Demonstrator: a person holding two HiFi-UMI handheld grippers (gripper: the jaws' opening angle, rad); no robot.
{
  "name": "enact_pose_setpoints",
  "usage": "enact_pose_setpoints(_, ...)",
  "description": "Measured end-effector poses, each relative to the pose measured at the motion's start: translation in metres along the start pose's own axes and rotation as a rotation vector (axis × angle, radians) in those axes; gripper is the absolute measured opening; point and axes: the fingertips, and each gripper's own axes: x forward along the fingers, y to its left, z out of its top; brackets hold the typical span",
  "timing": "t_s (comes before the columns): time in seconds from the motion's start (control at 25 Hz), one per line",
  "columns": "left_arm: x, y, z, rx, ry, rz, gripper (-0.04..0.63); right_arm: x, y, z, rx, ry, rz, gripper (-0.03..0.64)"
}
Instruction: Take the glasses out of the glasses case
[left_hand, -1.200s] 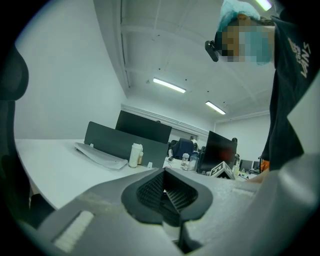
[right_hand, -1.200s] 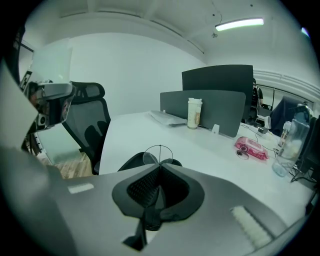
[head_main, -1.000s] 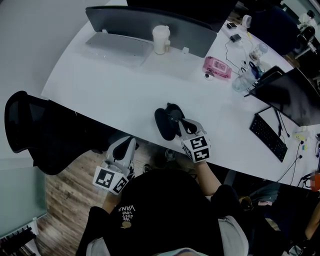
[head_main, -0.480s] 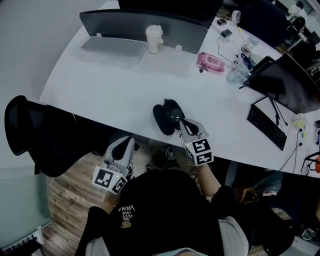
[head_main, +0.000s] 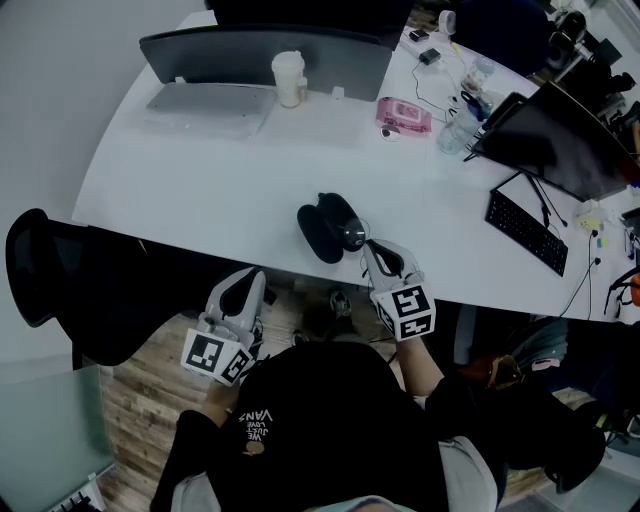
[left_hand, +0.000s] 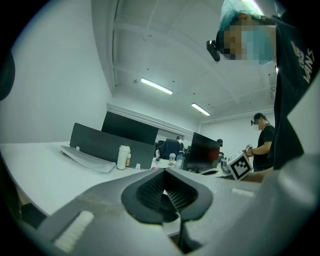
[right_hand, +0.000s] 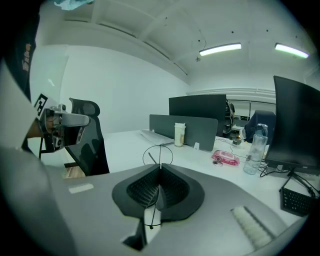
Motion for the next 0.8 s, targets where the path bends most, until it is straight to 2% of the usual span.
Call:
enact_pose_setpoints(0.48, 0.019, -0.007, 0.013, 0.047, -0.013, -0.080, 0.000, -0.044, -0.003, 0.024, 0.033, -0.083, -0.070, 0.005)
enact_pose_setpoints(0.8, 0.032, -0.013, 0.024, 0.075, -0.033, -0.111, 0.001, -0.075, -0.007, 0.052, 0.006, -0.154, -0.104, 0.005)
